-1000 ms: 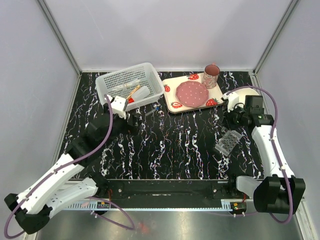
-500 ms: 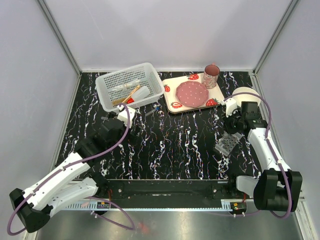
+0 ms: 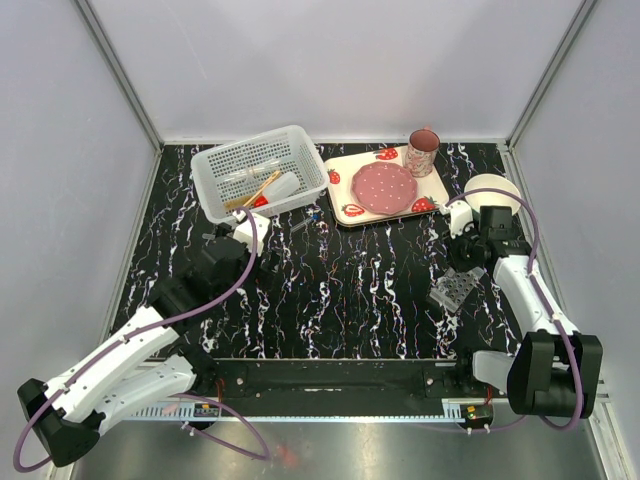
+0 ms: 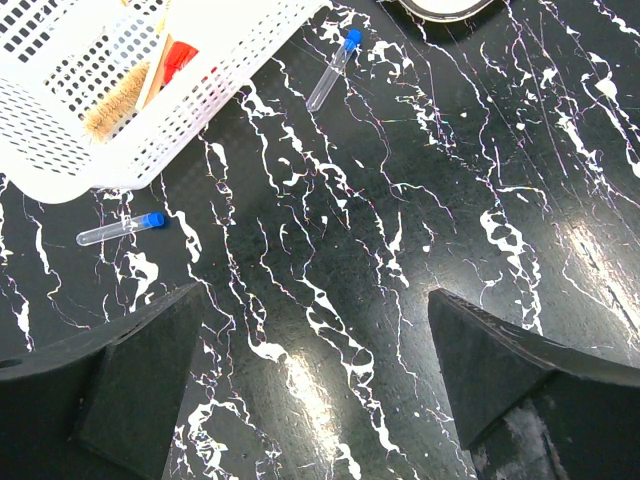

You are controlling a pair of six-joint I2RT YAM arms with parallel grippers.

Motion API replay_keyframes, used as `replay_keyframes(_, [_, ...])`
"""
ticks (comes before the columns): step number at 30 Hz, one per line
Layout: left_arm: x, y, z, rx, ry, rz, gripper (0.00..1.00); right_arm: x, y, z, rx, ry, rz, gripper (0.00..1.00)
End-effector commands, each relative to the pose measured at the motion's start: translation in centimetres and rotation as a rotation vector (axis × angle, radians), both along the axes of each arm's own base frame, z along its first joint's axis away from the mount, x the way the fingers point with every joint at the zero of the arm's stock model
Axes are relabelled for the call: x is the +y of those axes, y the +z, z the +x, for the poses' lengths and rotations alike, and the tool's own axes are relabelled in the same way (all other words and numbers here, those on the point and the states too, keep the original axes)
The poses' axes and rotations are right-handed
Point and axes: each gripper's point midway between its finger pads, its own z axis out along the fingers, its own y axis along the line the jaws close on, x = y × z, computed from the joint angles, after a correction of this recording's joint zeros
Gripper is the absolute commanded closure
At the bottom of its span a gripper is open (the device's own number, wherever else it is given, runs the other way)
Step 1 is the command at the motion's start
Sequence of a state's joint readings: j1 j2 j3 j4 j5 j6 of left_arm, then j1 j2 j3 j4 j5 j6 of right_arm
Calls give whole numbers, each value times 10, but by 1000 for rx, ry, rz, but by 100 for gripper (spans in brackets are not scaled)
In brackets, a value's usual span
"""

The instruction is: Organize the chemistry lab equipment

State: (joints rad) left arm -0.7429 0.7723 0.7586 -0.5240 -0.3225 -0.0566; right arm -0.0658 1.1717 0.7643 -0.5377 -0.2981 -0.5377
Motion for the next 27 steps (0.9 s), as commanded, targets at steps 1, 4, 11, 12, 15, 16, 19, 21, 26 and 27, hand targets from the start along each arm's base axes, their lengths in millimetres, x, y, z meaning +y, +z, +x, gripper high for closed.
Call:
replay_keyframes(1, [-1, 7, 4, -30, 13, -28, 1, -4, 3, 10, -27, -6, -12, 82])
replay_keyframes(4, [-1, 7, 4, -29, 14, -27, 1, -5, 1, 13, -27, -10, -17, 81])
replay_keyframes(11, [-1, 6, 4, -27, 14, -25, 1, -9, 1, 17, -36, -26, -29, 81])
replay_keyframes(12, [-1, 5, 4, -26, 14, -24, 1, -10, 1, 18, -37, -28, -27, 81])
replay_keyframes(15, [-2, 6, 4, -25, 13, -24, 1, -12, 0, 18, -37, -34, -35, 80])
replay_keyframes(16, [-2, 5, 4, -24, 13, -23, 1, -13, -2, 18, -34, -38, -36, 80])
replay_keyframes(19, [-2, 5, 4, -24, 13, -23, 1, -14, -2, 18, -34, -40, -40, 80])
replay_keyframes(21, [-2, 4, 4, -21, 12, -19, 1, -13, -5, 16, -26, -35, -39, 80])
replay_keyframes(26, [-1, 6, 5, -28, 15, -23, 1, -13, -7, 12, -16, -20, -39, 75])
replay_keyframes(27, [-1, 5, 4, -27, 15, -22, 1, -13, -7, 11, -12, -17, -40, 74])
